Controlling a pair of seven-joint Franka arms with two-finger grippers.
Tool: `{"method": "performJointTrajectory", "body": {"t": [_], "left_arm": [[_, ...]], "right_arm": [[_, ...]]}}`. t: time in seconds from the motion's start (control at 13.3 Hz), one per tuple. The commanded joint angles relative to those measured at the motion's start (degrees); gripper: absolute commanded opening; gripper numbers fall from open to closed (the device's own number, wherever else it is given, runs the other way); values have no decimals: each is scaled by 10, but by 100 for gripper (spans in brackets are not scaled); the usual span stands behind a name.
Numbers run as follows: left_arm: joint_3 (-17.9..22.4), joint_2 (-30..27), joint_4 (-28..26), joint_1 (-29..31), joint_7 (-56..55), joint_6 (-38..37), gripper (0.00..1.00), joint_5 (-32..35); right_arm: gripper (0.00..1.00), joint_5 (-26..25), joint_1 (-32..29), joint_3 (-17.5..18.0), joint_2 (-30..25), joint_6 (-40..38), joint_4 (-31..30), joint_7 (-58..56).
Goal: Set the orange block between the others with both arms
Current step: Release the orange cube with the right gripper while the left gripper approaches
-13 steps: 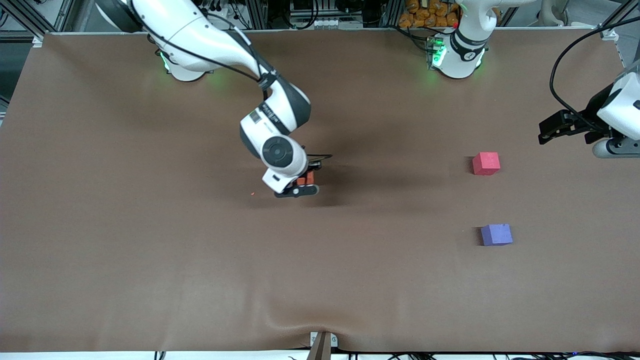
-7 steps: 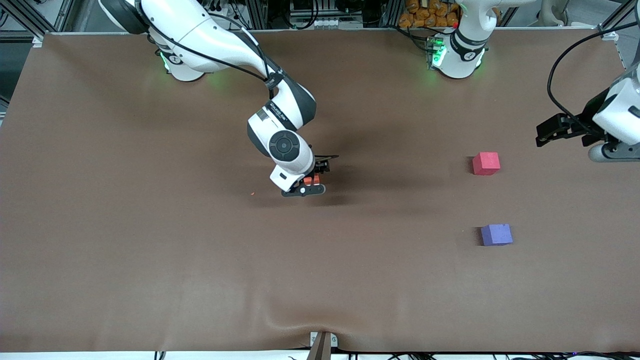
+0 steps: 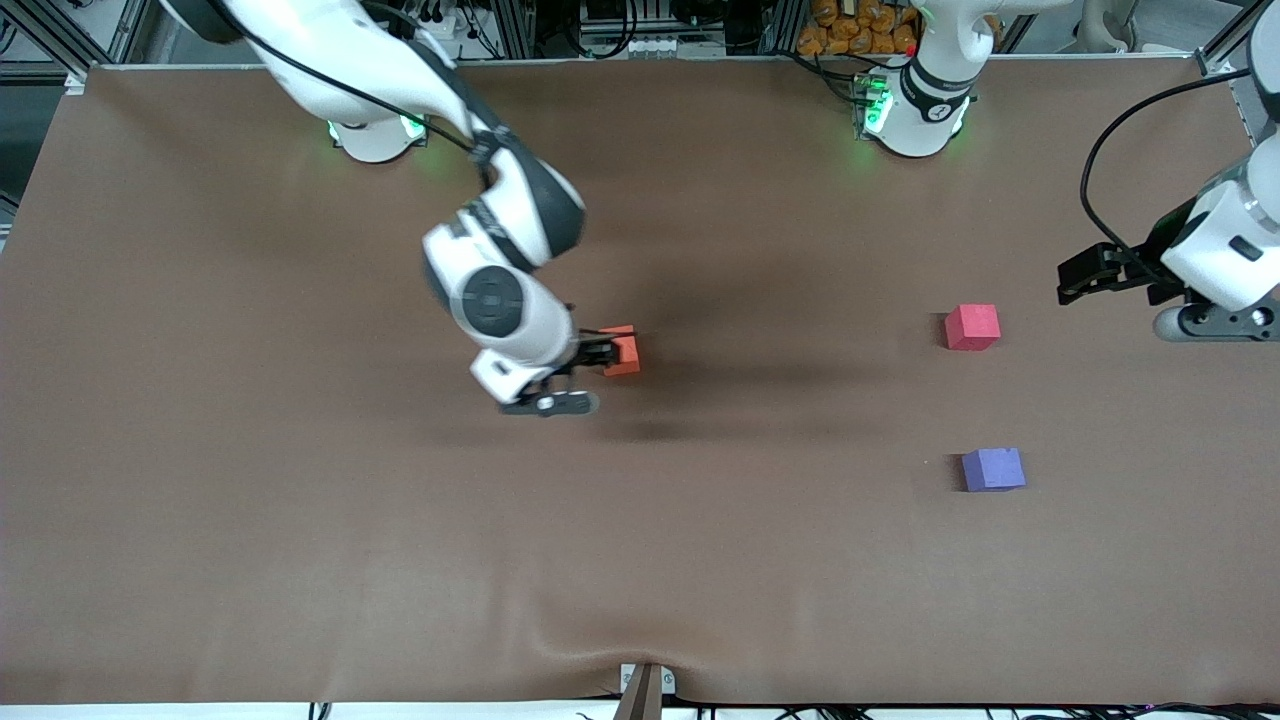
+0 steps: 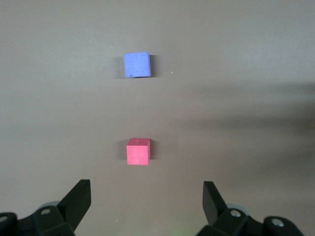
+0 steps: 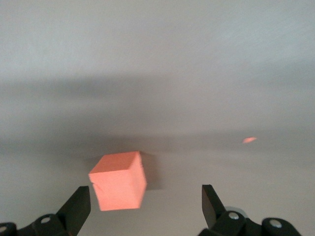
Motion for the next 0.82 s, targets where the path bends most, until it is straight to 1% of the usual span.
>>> {"method": "performJointTrajectory", "body": {"t": [0.0,0.07,0.22,0.3,0.53,0.67,0.75], "left_arm": [[-2,46,11,-54,-9,37,100,7],[-1,62,23,-88,-27,44,100,10],[-1,87,28,-149,-75,50,100,10],[-1,104,33,-177,-109,67,100,9],[-2,151,42,-248,-247,114,100,7],[-3,189,48,-300,-334,151,100,3],[-2,212,55,-327,-383,168,100,3]], "right_arm": [[100,-30,-70,9,-76,-45,-41,-51],[100,-30,-101,9,-96,-64,-47,-92],[100,-30,-169,10,-136,-85,-60,-170],[100,-30,-194,9,-152,-103,-61,-200],[100,-31,-279,10,-198,-133,-60,-301],[100,-31,-311,10,-225,-150,-59,-340],[100,-31,-321,9,-236,-181,-55,-341]]}}
